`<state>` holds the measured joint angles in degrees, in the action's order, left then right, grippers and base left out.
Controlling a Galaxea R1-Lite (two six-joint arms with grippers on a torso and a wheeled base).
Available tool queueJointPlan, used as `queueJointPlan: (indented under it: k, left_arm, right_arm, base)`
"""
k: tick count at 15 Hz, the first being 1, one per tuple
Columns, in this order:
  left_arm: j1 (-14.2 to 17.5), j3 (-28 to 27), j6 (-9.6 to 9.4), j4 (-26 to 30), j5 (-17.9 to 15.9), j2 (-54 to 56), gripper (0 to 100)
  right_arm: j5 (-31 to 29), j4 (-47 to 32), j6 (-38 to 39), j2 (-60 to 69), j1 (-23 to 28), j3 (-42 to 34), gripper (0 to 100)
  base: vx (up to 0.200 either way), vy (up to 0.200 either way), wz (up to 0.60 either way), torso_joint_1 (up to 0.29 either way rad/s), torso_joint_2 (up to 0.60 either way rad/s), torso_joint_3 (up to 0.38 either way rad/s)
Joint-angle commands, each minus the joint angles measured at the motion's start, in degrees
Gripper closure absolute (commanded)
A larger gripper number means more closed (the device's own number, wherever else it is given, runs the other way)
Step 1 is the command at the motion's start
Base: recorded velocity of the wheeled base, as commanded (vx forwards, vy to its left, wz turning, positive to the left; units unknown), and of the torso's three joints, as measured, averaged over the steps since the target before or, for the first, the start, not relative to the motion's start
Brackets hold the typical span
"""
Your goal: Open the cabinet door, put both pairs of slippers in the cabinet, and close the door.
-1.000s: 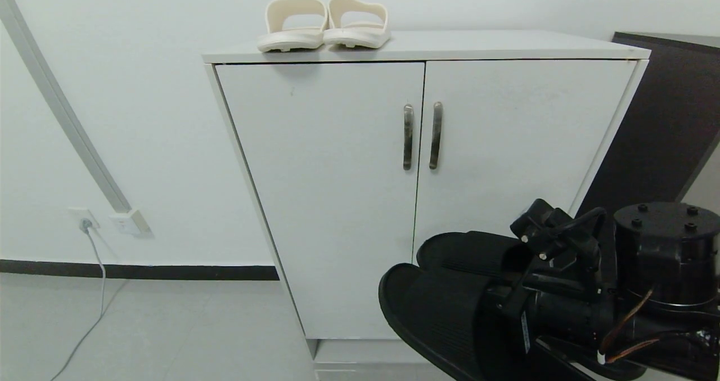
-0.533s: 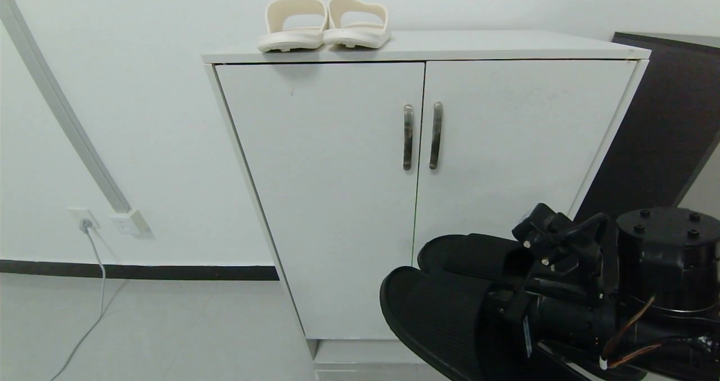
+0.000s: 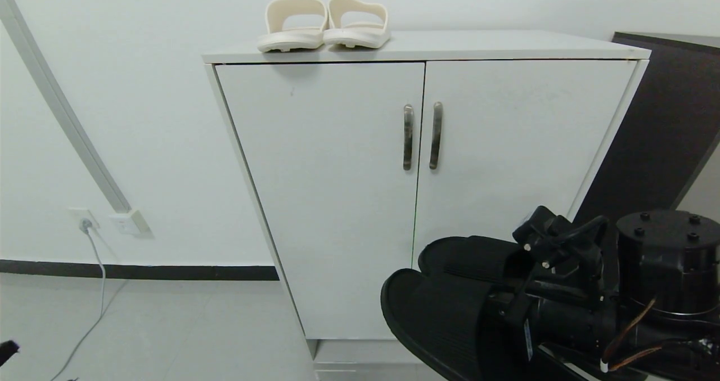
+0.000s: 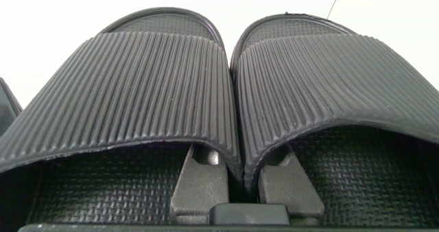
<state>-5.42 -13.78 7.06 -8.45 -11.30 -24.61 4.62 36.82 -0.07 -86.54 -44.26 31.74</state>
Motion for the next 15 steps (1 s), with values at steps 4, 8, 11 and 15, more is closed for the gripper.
queueJointPlan:
  k: [4,8,11,15]
  left_arm:
    - [-1.96,-1.25,0.15,-16.95,-10.06,-24.25,0]
    - [-9.96,-5.21,0.24,-21.26,-8.74,-31.2,0]
    - [-14.97,-10.92,0.41,-21.35,-7.42,-36.73,0]
    - [-24.55,-21.82,3.75,-21.35,-6.54,-45.7,0]
  right_arm:
    - [0.04,0.01,-0.01,-0.56,-0.12,0.07,100]
    - [-0.05,0.01,-0.01,-0.38,-0.21,-0.02,100]
    - [-0.05,0.01,-0.01,-0.12,-0.21,-0.28,100]
    - [-0.14,0.1,-0.01,0.32,-0.21,-0.46,100]
  base:
    - [0.0,0.0,0.0,0.0,0.0,0.0]
    - [0.0,0.0,0.0,0.0,0.0,0.0]
    - [0.0,0.0,0.0,0.0,0.0,0.0]
    - [0.0,0.0,0.0,0.0,0.0,0.0]
